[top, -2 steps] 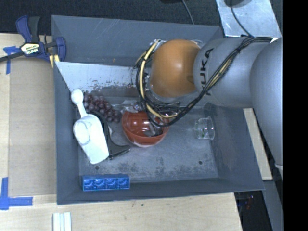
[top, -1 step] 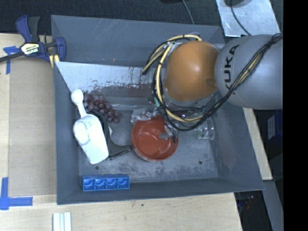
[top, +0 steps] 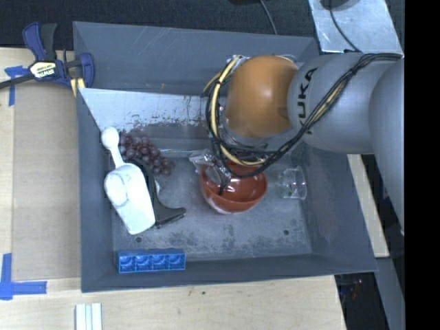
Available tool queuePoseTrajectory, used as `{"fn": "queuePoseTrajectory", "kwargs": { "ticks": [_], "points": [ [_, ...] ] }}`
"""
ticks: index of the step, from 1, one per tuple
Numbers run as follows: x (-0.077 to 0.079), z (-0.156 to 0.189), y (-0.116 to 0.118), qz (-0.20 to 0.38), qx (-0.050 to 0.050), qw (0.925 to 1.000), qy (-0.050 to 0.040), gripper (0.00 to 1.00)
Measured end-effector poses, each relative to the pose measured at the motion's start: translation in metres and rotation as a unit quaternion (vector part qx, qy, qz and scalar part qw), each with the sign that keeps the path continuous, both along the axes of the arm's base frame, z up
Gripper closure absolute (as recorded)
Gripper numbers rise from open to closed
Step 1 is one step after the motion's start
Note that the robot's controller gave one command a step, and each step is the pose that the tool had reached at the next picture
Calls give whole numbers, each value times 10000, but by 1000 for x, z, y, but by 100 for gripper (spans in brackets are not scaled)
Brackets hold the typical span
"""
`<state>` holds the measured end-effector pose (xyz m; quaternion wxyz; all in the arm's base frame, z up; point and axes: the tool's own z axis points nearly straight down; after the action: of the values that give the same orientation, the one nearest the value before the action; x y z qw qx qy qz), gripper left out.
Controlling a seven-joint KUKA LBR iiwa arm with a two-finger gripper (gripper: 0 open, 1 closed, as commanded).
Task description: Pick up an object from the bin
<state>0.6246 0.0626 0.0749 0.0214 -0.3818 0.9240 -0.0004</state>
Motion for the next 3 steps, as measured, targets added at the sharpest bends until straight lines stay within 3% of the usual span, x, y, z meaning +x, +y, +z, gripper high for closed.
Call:
{"fn": "queuePoseTrajectory", "kwargs": {
  "ticks": [2, 3],
  "points": [
    [-3, 11, 0, 55, 6, 10000, -15, 100],
    [2, 8, -2, 35, 14, 10000, -34, 100]
  ]
}}
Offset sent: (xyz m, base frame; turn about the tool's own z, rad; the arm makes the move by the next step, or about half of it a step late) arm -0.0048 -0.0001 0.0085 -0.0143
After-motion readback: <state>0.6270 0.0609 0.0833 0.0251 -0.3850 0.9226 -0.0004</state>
